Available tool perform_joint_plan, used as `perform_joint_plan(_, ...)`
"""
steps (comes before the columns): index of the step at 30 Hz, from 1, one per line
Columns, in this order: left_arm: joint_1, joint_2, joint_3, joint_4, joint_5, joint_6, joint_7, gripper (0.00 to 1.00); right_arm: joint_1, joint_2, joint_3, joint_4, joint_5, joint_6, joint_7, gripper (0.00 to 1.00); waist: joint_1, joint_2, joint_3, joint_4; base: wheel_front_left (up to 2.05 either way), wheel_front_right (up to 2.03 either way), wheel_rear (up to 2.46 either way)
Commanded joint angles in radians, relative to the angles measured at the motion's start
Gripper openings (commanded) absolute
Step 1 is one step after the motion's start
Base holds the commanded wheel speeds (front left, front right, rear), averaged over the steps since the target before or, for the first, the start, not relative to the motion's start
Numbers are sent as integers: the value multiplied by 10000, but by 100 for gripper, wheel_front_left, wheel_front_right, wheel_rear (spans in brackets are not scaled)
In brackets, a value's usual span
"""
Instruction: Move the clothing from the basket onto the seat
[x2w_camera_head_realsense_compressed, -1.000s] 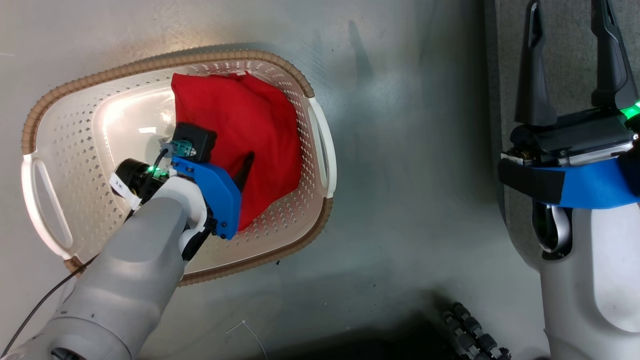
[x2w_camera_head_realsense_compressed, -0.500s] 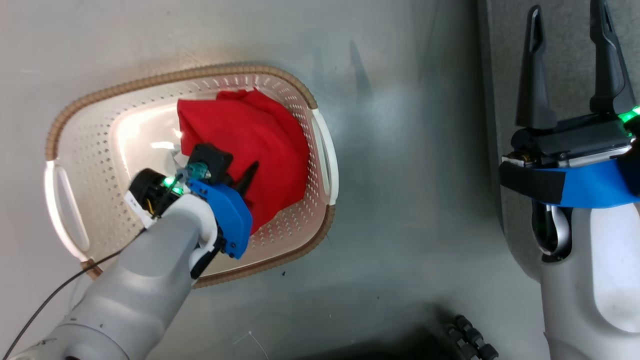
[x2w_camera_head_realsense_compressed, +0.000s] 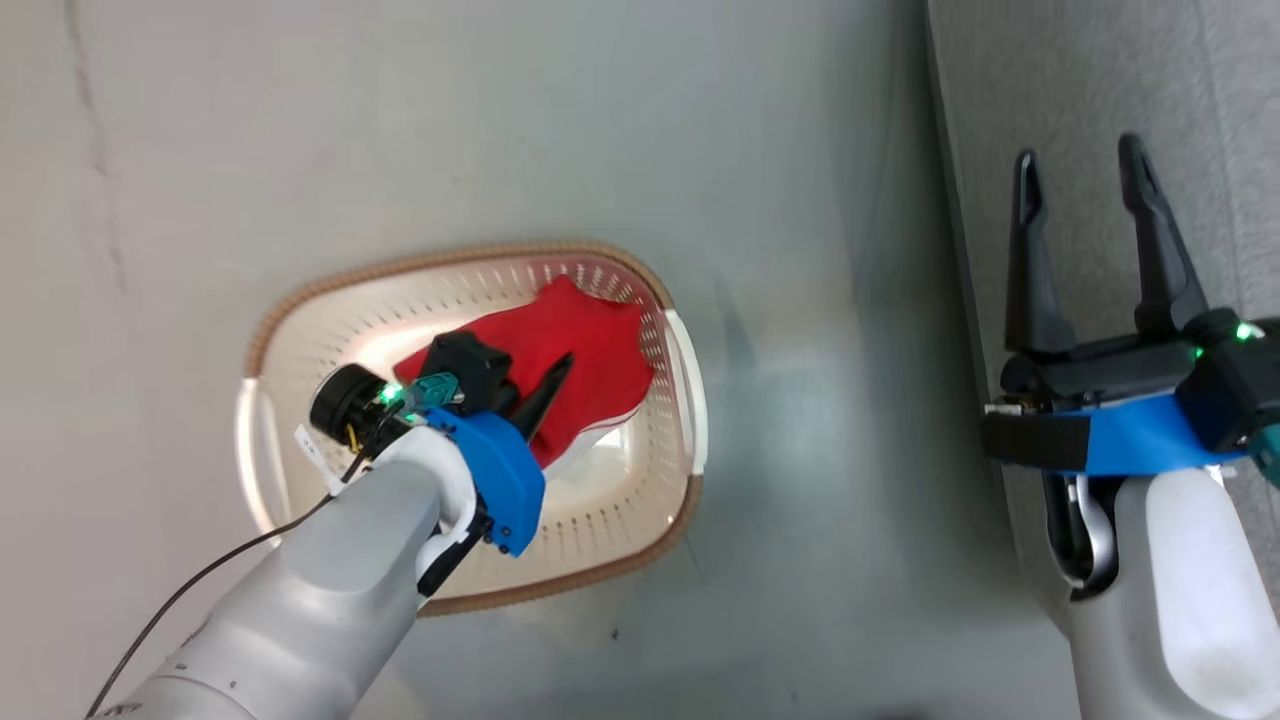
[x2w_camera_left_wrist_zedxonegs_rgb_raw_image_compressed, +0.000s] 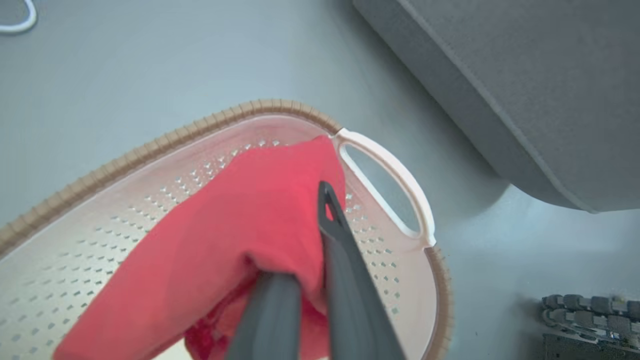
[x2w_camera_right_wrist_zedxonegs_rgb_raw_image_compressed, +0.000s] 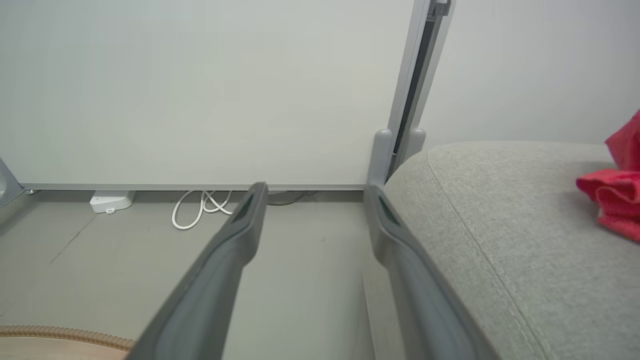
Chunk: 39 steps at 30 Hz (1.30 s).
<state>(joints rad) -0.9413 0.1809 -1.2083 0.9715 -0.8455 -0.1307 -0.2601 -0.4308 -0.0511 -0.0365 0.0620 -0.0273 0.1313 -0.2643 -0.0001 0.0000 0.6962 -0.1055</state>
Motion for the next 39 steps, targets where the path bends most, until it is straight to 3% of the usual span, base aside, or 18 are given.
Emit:
perform_joint_plan(1, 129, 57, 187, -166, 184, 11, -58, 0, 173, 14, -49, 81, 44, -10, -5, 100, 1, 0, -824, 385, 0, 0, 0)
perform_joint_plan(14, 1151, 360, 2455, -2212, 1889, 289, -64, 0, 1610, 12, -182, 646, 142, -11, -5, 100, 1, 0, -3594, 914, 0, 0, 0)
perform_joint_plan(20, 1197, 238, 3189, -2901, 2229, 296, -64, 0, 2241, 10, -36, 799, 225, -11, -5, 100, 1, 0, -4665, 959, 0, 0, 0)
perform_joint_plan(31, 861, -261, 3568, -3517, 2656, 344, -64, 0, 3269, -39, 252, 1048, 365, -11, -3, 100, 1, 0, -6373, 1024, 0, 0, 0)
perform_joint_plan(39, 1072, -414, 3472, -3441, 2585, 352, -65, 0, 3713, -135, 521, 1002, 458, -11, -5, 100, 1, 0, -6902, 1007, 0, 0, 0)
